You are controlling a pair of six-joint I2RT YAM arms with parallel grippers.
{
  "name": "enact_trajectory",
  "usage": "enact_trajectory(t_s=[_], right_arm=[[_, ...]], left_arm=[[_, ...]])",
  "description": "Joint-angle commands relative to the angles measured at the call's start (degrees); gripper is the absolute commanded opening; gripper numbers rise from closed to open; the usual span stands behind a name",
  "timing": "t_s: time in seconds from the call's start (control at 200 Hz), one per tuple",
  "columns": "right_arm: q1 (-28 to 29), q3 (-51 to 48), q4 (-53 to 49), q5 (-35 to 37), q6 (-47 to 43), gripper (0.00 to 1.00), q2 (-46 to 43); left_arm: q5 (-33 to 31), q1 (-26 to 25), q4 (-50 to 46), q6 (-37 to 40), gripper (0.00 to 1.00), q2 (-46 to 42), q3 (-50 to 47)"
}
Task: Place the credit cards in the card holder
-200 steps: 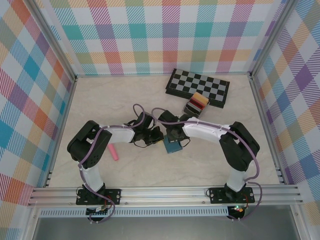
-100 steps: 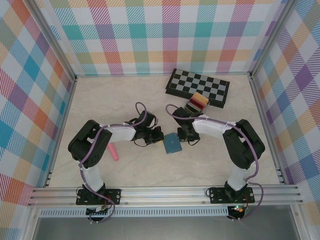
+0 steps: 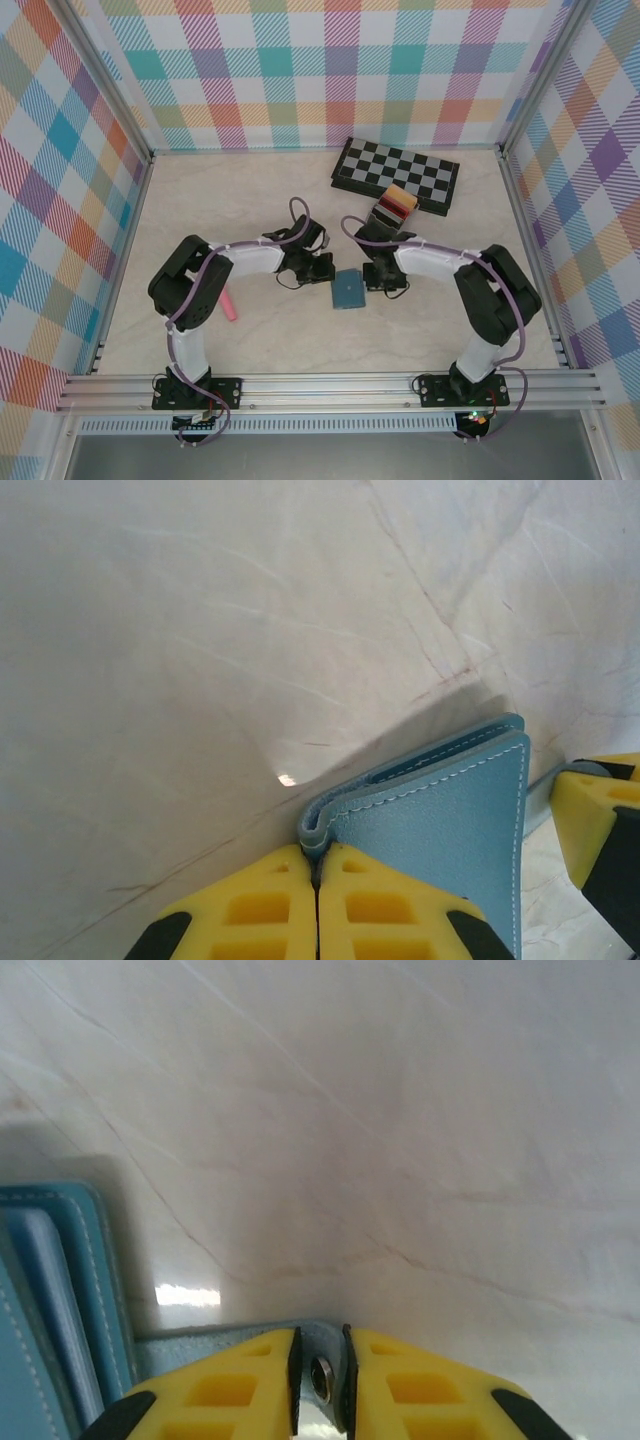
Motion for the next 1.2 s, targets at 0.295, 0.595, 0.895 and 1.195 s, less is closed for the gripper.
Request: enact_trajectory(t_s=[0.295, 0.595, 0.895, 1.195], right_arm=[[-2.89, -6.73, -6.16, 2.43, 3.6, 0.36, -7.09], [-10.02, -5.97, -3.94, -8.2, 1.69, 0.41, -16.74], [-29.31, 3.95, 1.71, -21.25, -2.95, 0.72, -17.58], [-36.05, 28.84, 0.4, -23.82, -8.13, 0.87, 5.44]], left_arm=[[-5.56, -2.87, -10.0, 3.97, 0.07, -0.68, -1.9], [-5.94, -3.37, -9.29, 3.62, 0.12, -4.15, -1.57], [-8.15, -3.32, -10.88, 2.26, 0.34, -10.02, 2.0], [-15.0, -2.63, -10.82, 0.04, 0.54, -16.44, 0.03]])
